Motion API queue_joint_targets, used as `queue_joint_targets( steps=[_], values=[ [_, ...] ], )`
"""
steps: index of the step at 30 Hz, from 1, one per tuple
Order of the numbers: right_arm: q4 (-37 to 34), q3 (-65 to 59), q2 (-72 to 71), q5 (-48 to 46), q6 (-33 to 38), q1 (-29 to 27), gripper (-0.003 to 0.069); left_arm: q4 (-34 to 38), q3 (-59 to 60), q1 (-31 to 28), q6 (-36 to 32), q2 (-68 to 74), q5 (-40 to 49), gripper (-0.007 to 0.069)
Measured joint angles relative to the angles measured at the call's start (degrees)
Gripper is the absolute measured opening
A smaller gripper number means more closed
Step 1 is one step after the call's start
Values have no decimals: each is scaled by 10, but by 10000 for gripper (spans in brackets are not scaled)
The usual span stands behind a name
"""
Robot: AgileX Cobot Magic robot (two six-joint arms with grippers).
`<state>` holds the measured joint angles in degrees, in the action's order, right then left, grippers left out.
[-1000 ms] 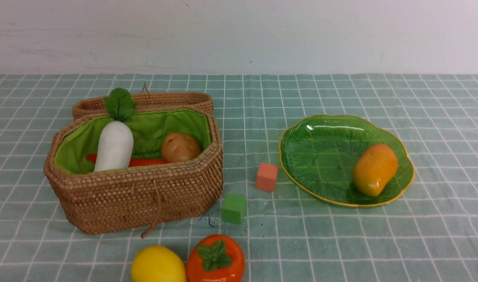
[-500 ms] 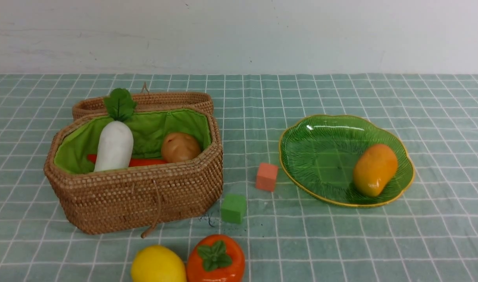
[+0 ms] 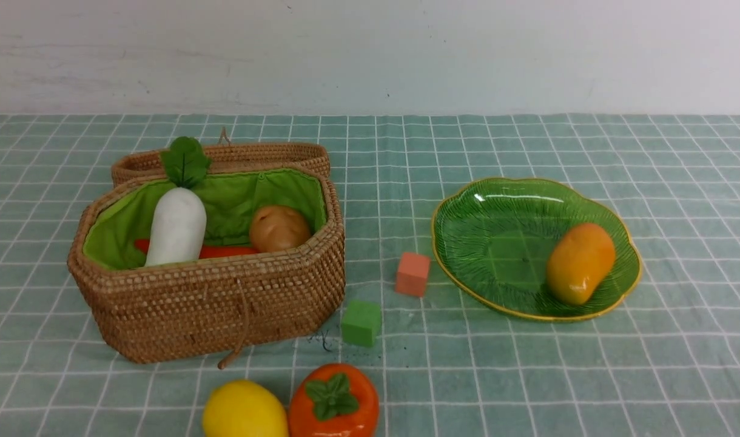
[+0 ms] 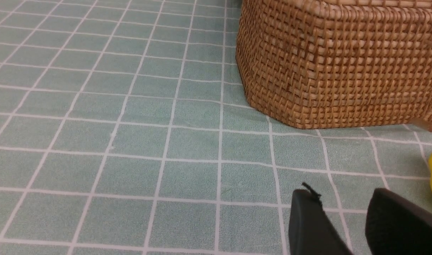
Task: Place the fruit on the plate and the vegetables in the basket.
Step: Grab a lemon with your left arm and place it on the plate on the right
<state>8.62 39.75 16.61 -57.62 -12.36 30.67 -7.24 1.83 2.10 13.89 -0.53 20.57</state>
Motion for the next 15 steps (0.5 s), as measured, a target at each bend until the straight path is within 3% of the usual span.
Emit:
queue_joint_targets(
  steps=[2,7,15],
  values=[
    [0,0,0,0,0,-20,3,0,0,0,0,0,0,239],
    [0,0,0,0,0,-146,9,0,0,0,0,0,0,239],
    [0,0,0,-1,0,-212,13,0,0,0,0,0,0,239]
  ],
)
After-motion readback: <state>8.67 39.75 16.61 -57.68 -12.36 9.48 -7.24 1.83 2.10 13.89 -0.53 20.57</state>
